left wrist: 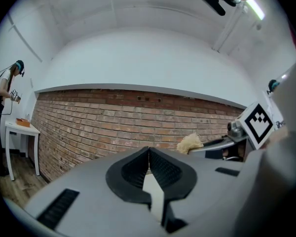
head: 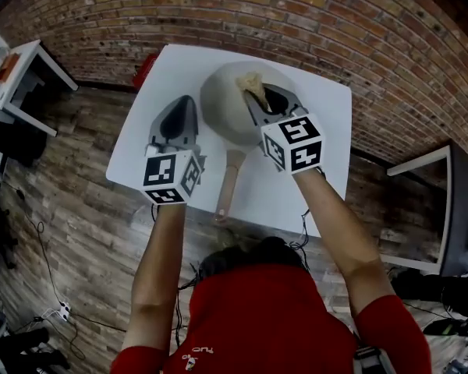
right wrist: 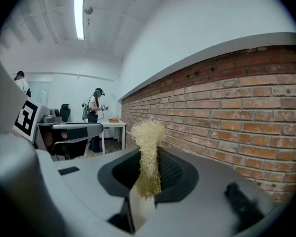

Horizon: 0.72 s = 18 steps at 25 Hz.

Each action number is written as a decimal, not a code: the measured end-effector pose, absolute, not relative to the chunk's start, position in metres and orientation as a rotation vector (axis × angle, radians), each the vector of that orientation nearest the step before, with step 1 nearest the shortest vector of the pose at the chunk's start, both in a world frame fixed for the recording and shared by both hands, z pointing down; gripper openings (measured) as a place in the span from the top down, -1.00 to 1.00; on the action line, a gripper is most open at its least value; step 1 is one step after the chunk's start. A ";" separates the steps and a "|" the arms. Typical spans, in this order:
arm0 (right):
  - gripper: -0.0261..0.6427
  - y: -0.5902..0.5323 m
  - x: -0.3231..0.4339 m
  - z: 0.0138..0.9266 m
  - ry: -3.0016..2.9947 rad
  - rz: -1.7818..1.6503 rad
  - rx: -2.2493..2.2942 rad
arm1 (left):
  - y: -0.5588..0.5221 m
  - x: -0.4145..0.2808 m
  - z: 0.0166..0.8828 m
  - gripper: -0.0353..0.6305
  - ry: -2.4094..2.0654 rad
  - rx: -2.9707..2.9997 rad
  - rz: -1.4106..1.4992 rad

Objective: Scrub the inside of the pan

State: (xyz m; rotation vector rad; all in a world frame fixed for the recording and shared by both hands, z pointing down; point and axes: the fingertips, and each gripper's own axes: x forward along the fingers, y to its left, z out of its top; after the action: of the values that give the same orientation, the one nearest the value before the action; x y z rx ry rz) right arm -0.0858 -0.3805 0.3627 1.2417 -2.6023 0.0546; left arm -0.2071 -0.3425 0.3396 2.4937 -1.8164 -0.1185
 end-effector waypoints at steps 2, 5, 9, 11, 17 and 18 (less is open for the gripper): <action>0.67 -0.392 -0.090 0.370 -2.570 0.058 1.228 | -0.351 -0.210 0.345 0.85 -1.805 2.488 -0.119; 0.66 -0.411 -0.098 0.386 -2.514 0.064 1.174 | -0.364 -0.211 0.352 0.85 -1.796 2.484 -0.116; 0.67 -0.438 -0.111 0.411 -2.448 0.067 1.081 | -0.383 -0.215 0.360 0.85 -1.806 2.479 -0.100; 0.66 -0.449 -0.116 0.425 -2.413 0.075 1.036 | -0.392 -0.216 0.364 0.85 -1.808 2.469 -0.101; 0.66 -0.474 -0.126 0.466 -2.314 0.113 0.930 | -0.415 -0.220 0.379 0.85 -1.829 2.437 -0.099; 0.66 -0.476 -0.128 0.472 -2.301 0.117 0.916 | -0.419 -0.219 0.383 0.85 -1.829 2.437 -0.092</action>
State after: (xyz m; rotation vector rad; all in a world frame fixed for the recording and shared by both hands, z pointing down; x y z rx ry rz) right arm -0.1280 -0.4761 0.4721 0.9158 -2.3006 0.1169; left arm -0.2195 -0.4188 0.3830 2.4371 -1.8293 -0.0922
